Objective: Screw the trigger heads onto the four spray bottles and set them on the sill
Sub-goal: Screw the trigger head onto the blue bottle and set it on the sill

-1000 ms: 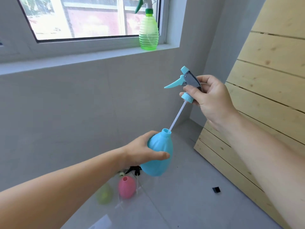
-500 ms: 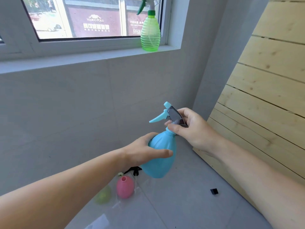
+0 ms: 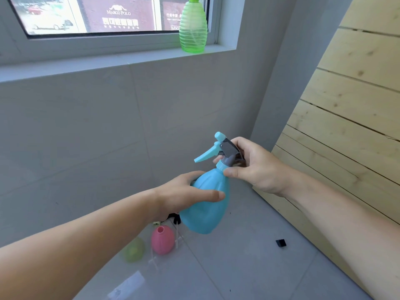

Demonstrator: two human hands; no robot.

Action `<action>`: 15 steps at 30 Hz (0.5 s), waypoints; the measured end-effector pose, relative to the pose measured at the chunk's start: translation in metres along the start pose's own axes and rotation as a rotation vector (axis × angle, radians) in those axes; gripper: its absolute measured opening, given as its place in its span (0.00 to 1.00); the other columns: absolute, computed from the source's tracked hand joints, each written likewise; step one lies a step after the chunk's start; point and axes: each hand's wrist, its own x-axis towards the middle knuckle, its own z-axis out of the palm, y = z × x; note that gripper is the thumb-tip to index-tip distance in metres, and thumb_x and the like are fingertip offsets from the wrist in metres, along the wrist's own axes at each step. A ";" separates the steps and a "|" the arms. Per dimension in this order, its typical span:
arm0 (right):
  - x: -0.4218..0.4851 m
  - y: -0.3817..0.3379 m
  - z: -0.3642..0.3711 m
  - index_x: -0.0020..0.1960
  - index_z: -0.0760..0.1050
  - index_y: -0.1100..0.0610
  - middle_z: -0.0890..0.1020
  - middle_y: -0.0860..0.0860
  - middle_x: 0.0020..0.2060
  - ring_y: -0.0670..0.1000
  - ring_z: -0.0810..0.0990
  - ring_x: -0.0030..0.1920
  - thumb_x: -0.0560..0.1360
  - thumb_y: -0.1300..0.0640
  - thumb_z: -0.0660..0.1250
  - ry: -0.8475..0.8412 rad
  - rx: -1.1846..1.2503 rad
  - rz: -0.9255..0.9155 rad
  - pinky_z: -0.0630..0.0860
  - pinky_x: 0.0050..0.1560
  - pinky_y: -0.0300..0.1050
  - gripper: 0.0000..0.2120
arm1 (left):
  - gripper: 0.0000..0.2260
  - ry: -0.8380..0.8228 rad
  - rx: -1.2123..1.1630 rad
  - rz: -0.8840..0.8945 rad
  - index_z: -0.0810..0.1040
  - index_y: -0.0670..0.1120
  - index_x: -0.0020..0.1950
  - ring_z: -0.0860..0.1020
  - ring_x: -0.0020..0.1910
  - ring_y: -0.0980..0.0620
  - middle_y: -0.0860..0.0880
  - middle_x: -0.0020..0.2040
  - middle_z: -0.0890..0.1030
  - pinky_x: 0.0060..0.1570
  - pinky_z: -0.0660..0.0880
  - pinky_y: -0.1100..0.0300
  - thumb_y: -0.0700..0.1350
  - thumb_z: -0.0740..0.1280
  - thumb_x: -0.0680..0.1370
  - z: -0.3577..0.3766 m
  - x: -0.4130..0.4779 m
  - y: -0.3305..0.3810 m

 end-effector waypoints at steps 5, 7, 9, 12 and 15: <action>0.006 0.004 0.003 0.61 0.74 0.58 0.85 0.53 0.55 0.48 0.83 0.55 0.76 0.68 0.69 -0.033 -0.020 0.014 0.78 0.61 0.44 0.16 | 0.16 0.004 -0.013 -0.014 0.81 0.57 0.60 0.87 0.46 0.53 0.52 0.50 0.87 0.39 0.79 0.61 0.51 0.78 0.74 0.000 0.002 0.000; 0.007 0.006 0.003 0.62 0.74 0.57 0.85 0.55 0.55 0.47 0.83 0.55 0.76 0.67 0.69 -0.049 -0.021 0.026 0.77 0.62 0.44 0.16 | 0.15 0.015 -0.016 -0.012 0.81 0.57 0.59 0.87 0.47 0.53 0.53 0.50 0.87 0.41 0.80 0.60 0.51 0.78 0.74 0.001 0.001 0.000; 0.007 0.006 0.004 0.63 0.73 0.58 0.84 0.54 0.54 0.46 0.82 0.54 0.77 0.65 0.69 -0.051 -0.025 0.040 0.77 0.64 0.46 0.15 | 0.16 0.030 -0.021 -0.012 0.81 0.57 0.58 0.87 0.49 0.51 0.52 0.51 0.88 0.44 0.82 0.57 0.52 0.79 0.73 0.003 0.002 -0.001; 0.007 0.006 0.007 0.60 0.74 0.56 0.84 0.54 0.53 0.45 0.81 0.51 0.76 0.59 0.71 0.026 -0.096 0.051 0.78 0.62 0.48 0.14 | 0.22 0.056 -0.017 -0.015 0.81 0.56 0.60 0.87 0.53 0.48 0.50 0.54 0.88 0.55 0.84 0.49 0.56 0.80 0.68 0.008 0.002 0.000; 0.007 0.003 0.013 0.53 0.76 0.56 0.83 0.49 0.44 0.46 0.81 0.45 0.74 0.51 0.74 0.145 -0.106 0.072 0.79 0.50 0.45 0.13 | 0.27 0.079 -0.014 -0.003 0.80 0.56 0.61 0.87 0.54 0.48 0.51 0.55 0.88 0.59 0.83 0.45 0.60 0.80 0.64 0.011 0.003 0.004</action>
